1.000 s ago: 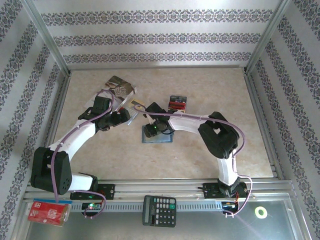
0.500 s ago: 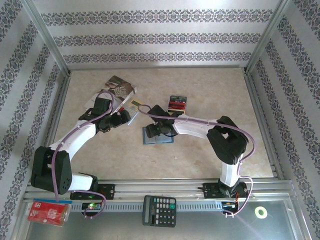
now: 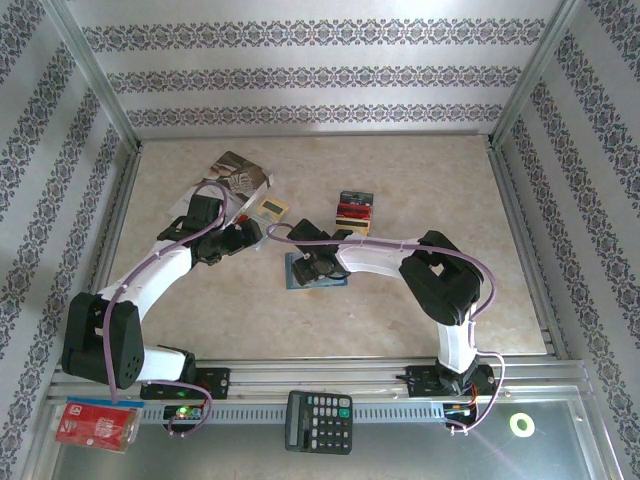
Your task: Take the credit cards out of the card holder
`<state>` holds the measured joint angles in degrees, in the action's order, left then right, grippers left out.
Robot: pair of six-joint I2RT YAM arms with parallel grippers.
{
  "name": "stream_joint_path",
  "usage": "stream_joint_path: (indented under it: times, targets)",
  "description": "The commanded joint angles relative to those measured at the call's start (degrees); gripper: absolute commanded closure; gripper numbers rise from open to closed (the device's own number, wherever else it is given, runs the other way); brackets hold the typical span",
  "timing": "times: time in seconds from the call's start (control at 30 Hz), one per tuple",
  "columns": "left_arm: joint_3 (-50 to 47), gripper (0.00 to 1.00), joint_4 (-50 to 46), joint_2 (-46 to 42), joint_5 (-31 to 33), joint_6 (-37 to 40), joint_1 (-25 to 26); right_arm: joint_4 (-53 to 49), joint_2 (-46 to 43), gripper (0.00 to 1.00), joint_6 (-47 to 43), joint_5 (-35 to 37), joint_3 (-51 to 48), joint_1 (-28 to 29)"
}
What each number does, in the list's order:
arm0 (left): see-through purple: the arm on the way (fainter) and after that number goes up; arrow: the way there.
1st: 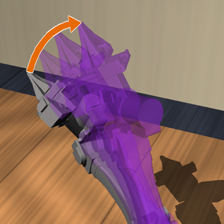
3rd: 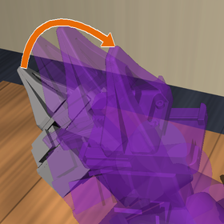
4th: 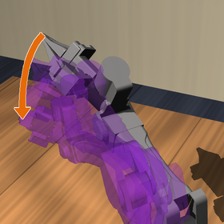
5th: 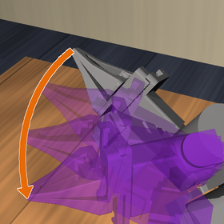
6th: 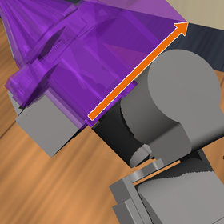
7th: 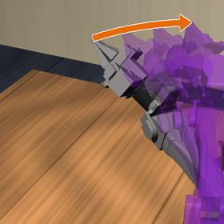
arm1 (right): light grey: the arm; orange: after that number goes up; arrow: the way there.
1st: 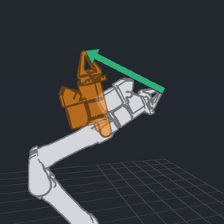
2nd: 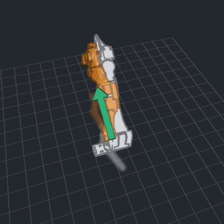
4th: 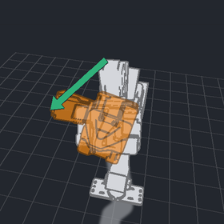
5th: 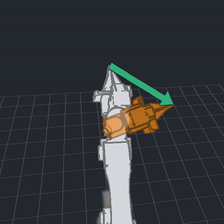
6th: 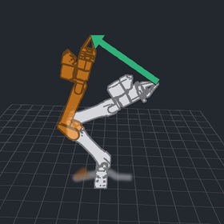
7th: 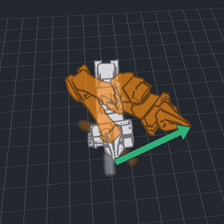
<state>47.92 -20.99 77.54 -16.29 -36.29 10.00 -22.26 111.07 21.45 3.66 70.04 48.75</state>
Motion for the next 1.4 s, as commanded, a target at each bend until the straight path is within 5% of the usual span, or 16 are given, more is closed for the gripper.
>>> stream_joint_path:
  times: [0.0, 0.27, 0.57, 0.9, 1.37]
  targets:
    - [-0.85, 0.0, 1.55, 0.2, -1.58, -0.98, -0.82, -3.33, 4.72, 0.5, -0.71, 1.45, -1.38, -1.27]
    - [-2.56, 0.12, 4.44, 0.89, -6.87, -4.65, 0.78, -2.1, 5.15, 0.67, 0.4, -0.38, -2.75, -2.56]
    - [-3.36, 0.45, 7.42, 4.13, -9.87, -8.28, 7.98, 0.46, 3.57, 0.7, 1.77, -4.75, -3.94, -3.4]
    - [-8.75, 0.67, 24.49, 8.59, -14.53, -18.04, 12.65, 2.04, 2.32, 0.74, 2.31, -5.85, -4.47, -3.69]
    - [-6.24, 0.83, 26.79, 17.26, -15.13, -18.29, 14.85, 3.6, 1.7, 0.74, 3.2, -7.43, -5.19, -4.23]
